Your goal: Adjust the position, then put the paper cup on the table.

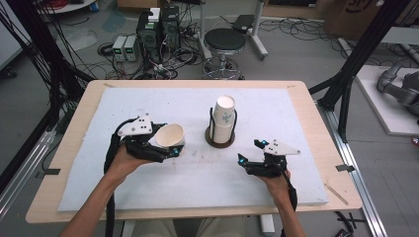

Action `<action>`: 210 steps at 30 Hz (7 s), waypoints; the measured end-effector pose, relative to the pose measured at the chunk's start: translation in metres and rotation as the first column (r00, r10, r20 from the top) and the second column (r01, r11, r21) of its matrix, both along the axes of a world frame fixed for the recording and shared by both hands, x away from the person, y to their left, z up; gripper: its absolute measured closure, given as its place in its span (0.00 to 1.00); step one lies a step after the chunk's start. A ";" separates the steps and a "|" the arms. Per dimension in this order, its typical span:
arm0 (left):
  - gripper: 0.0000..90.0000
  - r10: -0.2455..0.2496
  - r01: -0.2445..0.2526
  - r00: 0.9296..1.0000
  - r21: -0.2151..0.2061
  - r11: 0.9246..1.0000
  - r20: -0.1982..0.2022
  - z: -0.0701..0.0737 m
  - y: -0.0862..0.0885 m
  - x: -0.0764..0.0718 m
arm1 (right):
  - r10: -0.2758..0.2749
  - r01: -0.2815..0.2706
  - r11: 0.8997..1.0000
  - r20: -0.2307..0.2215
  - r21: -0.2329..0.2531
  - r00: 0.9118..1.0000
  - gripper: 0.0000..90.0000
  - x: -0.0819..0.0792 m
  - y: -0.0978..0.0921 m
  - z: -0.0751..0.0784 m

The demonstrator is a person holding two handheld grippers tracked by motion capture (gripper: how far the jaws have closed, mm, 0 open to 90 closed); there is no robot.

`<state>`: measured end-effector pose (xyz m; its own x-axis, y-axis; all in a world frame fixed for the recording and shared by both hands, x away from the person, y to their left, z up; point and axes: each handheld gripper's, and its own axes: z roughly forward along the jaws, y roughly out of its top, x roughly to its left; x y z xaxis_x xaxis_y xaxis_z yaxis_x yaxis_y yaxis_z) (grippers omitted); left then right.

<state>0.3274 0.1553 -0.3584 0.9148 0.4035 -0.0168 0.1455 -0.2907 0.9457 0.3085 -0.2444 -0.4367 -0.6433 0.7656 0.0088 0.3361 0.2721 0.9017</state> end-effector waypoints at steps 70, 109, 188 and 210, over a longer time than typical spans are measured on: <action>0.33 0.010 -0.003 0.999 0.139 0.990 -0.049 -0.040 -0.054 0.024 | 0.025 -0.026 1.000 -0.048 -0.016 0.999 0.20 0.003 -0.003 -0.014; 0.33 0.019 0.007 0.991 0.193 0.981 -0.130 -0.076 -0.069 0.034 | 0.026 -0.027 1.000 -0.048 -0.016 0.999 0.20 0.003 -0.003 -0.014; 0.15 0.409 -0.413 0.907 -0.026 0.910 -0.098 -0.092 0.107 -0.028 | 0.021 -0.021 1.000 -0.021 0.020 1.000 0.20 -0.001 -0.008 -0.014; 0.17 0.441 -0.447 0.893 -0.063 0.893 -0.088 -0.097 0.114 -0.032 | 0.010 -0.010 0.999 0.012 0.052 1.000 0.20 -0.010 -0.014 -0.015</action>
